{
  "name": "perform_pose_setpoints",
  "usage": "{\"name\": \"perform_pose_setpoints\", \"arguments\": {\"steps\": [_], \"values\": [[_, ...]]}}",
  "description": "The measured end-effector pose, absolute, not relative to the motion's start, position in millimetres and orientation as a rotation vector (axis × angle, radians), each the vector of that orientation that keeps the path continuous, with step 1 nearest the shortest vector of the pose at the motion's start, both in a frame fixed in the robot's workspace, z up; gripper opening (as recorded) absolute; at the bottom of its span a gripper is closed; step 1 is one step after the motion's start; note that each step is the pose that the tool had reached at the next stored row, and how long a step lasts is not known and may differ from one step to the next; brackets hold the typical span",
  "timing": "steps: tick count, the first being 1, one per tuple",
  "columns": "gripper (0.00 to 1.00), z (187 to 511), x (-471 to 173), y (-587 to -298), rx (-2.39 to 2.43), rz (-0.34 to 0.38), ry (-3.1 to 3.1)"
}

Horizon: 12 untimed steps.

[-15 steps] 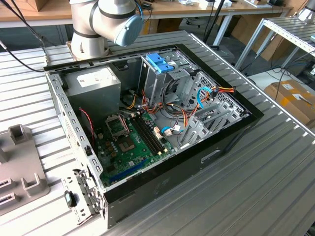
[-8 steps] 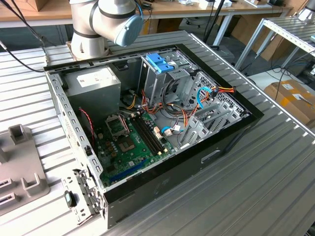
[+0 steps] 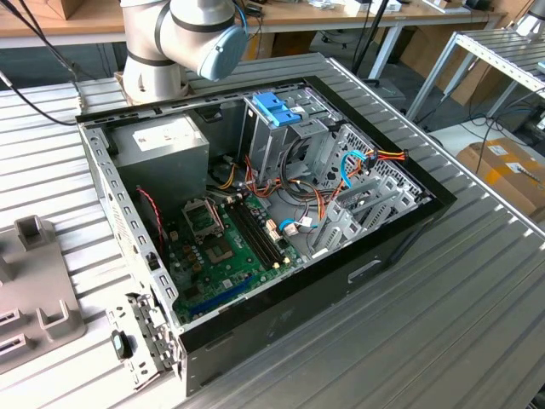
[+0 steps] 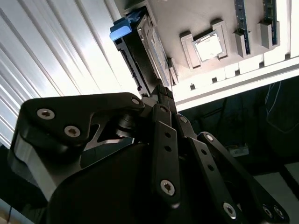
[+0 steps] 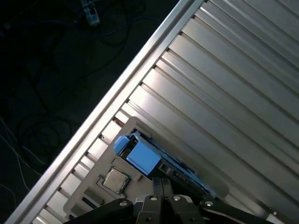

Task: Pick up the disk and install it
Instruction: 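Pick up the disk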

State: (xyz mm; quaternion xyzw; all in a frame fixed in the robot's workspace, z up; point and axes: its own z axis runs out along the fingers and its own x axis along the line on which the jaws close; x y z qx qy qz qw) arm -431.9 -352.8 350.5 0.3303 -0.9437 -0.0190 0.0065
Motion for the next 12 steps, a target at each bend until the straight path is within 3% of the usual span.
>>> {"name": "perform_pose_setpoints", "arguments": {"steps": [12], "values": [[0.11,350.5,-431.9,-352.9,1.105,-0.059,-2.925]]}}
